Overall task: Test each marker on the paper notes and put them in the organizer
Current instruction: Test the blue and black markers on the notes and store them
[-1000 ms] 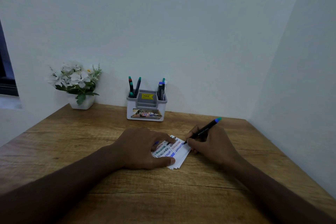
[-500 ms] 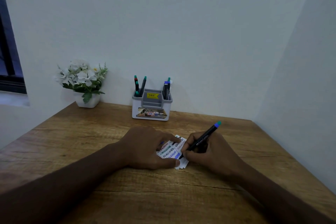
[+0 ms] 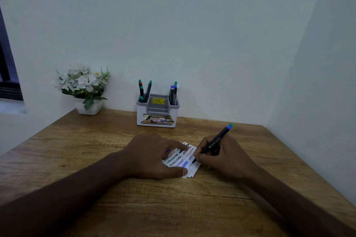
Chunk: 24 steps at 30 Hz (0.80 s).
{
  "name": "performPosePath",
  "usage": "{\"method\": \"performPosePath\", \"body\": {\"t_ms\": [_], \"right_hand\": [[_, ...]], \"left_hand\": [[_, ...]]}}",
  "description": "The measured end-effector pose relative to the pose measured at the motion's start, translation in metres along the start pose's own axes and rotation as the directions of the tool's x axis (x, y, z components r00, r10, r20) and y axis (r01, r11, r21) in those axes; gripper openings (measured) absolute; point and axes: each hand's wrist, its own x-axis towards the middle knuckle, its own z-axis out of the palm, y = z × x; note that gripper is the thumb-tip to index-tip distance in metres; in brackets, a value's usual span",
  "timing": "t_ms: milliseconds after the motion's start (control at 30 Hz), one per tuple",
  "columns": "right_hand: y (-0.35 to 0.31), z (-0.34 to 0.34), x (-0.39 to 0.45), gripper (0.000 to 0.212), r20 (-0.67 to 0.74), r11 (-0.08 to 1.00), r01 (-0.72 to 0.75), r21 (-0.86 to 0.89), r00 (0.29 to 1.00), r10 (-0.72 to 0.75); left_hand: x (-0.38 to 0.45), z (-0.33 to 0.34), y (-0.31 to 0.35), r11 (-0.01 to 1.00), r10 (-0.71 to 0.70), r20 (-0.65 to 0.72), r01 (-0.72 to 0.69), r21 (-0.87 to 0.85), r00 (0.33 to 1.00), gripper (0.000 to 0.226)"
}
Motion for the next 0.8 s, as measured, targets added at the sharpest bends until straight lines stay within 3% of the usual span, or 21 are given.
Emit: {"method": "performPosePath", "body": {"t_ms": [800], "right_hand": [[0.0071, -0.0042, 0.0069, 0.008, -0.051, 0.997, -0.065, 0.031, 0.996, 0.067]], "left_hand": [[-0.0012, 0.0001, -0.0004, 1.000, 0.006, -0.002, -0.006, 0.007, 1.000, 0.091]]}}
